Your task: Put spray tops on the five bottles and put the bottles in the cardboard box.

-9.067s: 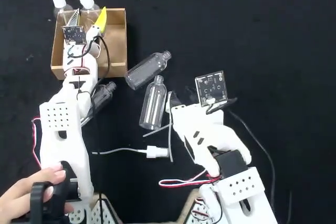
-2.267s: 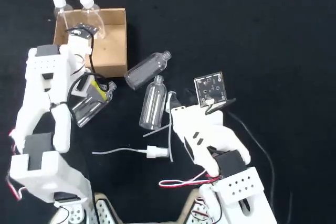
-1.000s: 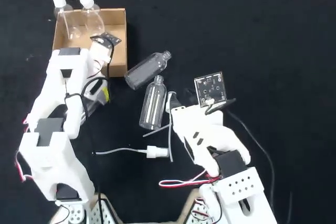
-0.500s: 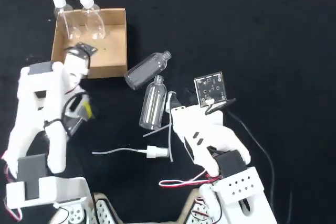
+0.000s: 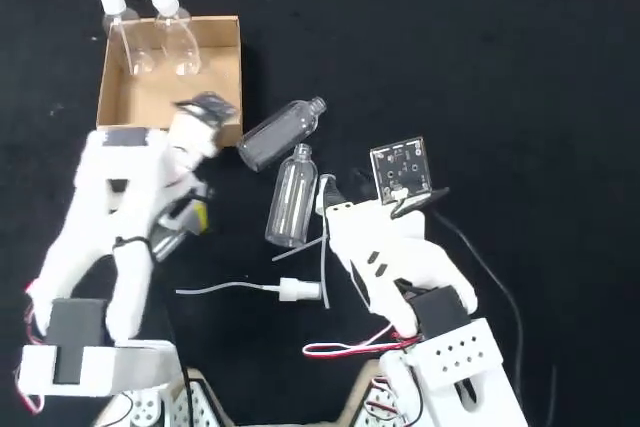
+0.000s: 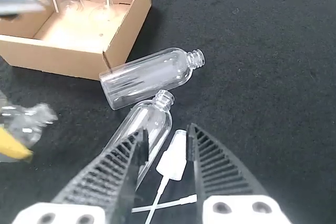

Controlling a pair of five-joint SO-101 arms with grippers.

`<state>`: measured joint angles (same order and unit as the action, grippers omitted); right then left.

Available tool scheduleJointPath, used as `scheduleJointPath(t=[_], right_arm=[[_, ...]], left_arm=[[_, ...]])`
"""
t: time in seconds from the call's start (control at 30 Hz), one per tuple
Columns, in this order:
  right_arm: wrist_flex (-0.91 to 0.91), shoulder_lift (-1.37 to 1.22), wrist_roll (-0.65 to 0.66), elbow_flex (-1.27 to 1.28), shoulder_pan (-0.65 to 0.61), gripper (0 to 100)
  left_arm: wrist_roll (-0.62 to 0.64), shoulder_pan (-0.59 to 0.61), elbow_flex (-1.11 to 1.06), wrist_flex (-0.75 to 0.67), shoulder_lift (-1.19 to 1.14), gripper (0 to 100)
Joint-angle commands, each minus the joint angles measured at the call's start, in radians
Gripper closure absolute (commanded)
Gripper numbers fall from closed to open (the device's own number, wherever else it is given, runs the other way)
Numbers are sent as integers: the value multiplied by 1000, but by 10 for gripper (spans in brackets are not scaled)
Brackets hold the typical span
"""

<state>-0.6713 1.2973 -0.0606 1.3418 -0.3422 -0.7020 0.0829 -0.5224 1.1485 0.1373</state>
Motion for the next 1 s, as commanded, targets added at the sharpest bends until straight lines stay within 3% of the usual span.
scheduleJointPath(t=[0.0, 0.2, 0.3, 0.5, 0.63, 0.77, 0.97], right_arm=[[26, 12, 2, -2, -11, 878], [25, 16, 5, -2, -11, 878], [25, 18, 8, -2, -11, 878], [28, 18, 8, -4, -11, 878], [26, 18, 9, -8, -11, 878], [25, 18, 9, -10, -11, 878], [25, 18, 9, -10, -11, 878]], left_arm=[[17, -82, -18, -110, -21, 919], [124, -67, 21, -149, -183, 795], [192, -50, 87, -97, -229, 758], [210, -39, 242, 91, -252, 705], [279, -35, 269, 118, -252, 700], [275, -35, 266, 95, -252, 700], [117, -36, 242, 94, -253, 700]])
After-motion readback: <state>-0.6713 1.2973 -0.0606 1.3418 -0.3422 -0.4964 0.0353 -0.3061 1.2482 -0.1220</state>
